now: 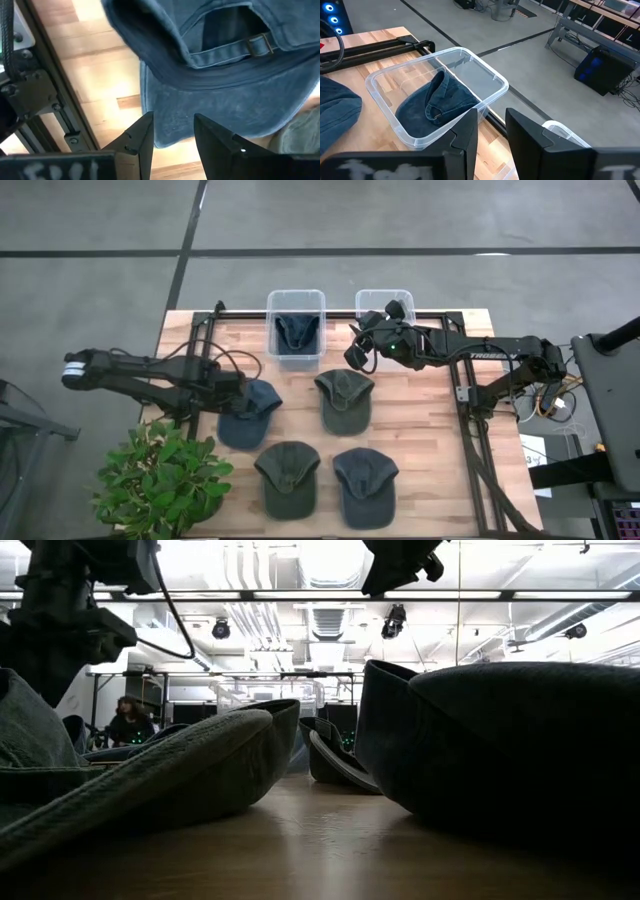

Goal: Pick & Place hat
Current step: Put the top blue cap into the left transparent bin

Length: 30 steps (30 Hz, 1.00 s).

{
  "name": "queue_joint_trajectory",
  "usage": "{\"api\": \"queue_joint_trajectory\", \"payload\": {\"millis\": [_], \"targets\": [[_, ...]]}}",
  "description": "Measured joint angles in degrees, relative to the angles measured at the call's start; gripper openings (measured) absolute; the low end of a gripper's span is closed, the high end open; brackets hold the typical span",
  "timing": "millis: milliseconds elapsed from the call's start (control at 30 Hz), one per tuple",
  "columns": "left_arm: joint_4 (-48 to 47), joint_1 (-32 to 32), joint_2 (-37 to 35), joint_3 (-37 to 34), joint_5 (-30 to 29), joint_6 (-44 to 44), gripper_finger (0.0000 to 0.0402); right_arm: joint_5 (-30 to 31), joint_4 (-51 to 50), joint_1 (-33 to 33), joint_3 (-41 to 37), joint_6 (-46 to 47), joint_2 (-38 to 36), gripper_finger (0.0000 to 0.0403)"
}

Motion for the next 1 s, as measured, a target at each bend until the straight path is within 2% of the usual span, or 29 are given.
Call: {"api": "queue_joint_trajectory", "payload": {"millis": [433, 1000], "targets": [[-1.87, 0.0, -3.38, -1.81, -2.6, -0.94, 0.0131, 0.0, 0.02, 0.0, 0.0, 0.02, 0.0, 0.0106], [-0.27, 0.0, -0.49, -2.14, -4.31, -2.11, 0.0131, -0.01, 0.02, -0.01, 0.0, 0.95, 0.0, 0.0109]]}}
